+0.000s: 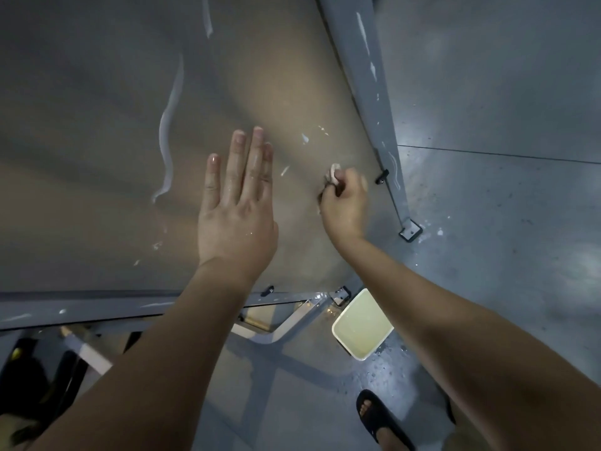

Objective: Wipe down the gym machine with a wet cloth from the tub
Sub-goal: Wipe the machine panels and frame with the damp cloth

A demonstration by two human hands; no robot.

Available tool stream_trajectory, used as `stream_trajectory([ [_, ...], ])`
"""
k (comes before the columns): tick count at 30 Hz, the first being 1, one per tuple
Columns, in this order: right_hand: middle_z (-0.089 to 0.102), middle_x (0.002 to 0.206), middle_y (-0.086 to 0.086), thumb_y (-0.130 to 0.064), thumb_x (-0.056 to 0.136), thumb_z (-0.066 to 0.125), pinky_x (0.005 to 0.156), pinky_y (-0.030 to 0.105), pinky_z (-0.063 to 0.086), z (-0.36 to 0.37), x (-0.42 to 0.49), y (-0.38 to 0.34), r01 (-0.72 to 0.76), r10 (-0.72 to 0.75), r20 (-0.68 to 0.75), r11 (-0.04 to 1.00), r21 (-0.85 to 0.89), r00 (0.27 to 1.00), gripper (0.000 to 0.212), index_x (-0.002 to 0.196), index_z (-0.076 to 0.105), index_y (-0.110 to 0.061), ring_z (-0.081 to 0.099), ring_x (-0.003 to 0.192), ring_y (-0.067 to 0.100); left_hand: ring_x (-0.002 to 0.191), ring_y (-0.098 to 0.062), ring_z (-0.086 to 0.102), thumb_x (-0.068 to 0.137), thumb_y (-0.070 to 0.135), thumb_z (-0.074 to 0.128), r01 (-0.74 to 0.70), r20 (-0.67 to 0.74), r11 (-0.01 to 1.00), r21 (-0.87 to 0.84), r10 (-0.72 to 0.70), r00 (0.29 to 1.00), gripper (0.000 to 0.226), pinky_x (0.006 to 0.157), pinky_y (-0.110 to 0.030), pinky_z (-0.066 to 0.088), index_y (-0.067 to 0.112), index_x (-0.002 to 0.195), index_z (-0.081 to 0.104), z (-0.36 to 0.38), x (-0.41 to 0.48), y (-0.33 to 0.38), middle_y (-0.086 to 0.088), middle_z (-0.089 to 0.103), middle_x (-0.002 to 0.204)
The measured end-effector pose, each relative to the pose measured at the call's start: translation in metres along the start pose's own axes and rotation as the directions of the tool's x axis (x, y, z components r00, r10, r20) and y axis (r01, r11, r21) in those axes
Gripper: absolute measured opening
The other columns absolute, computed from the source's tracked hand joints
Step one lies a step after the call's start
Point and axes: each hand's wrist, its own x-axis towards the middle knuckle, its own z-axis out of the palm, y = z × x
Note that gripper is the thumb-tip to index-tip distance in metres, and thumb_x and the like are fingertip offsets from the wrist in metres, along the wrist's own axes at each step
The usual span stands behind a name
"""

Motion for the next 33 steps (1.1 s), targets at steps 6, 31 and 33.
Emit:
stream_trajectory([
  [6,0.055,0.086,0.002,0.009,0.089,0.047,0.068,0.019,0.043,-0.01,0.026,0.004,-0.479,0.489,-0.018,0.861,0.173,0.872,0.023,0.089,0.045,-0.013,0.053,0.074,0.02,0.15,-0.026,-0.033,0.085,0.021,0.054,0.029,0.035,1.0,-0.006,-0.029,0.999,0.1,0.119,-0.049,-0.026,0.004,0.162,-0.006,0.003,0.002,0.003,-0.005,-0.027,0.167],
  [31,0.064,0.085,-0.008,-0.018,0.1,0.06,0.072,0.028,0.049,-0.09,-0.043,-0.112,-0.034,0.141,0.456,0.971,-0.235,0.879,0.006,0.101,0.054,-0.016,0.063,0.08,0.015,0.127,-0.027,0.042,0.084,0.028,0.039,0.186,0.163,0.652,-0.735,-0.097,0.982,0.048,0.098,-0.047,0.051,0.01,0.12,0.064,-0.06,-0.06,-0.012,-0.009,0.058,0.127],
  [33,0.064,0.081,-0.005,-0.011,0.099,0.061,0.074,0.03,0.054,-0.1,-0.07,-0.124,-0.043,0.14,0.545,0.982,-0.186,0.827,0.003,0.102,0.058,-0.012,0.062,0.074,0.015,0.127,-0.025,0.047,0.095,0.026,0.053,0.399,0.365,0.411,-0.82,-0.161,0.917,0.038,0.103,-0.041,0.046,0.011,0.128,0.062,-0.057,-0.082,-0.008,-0.006,0.06,0.129],
])
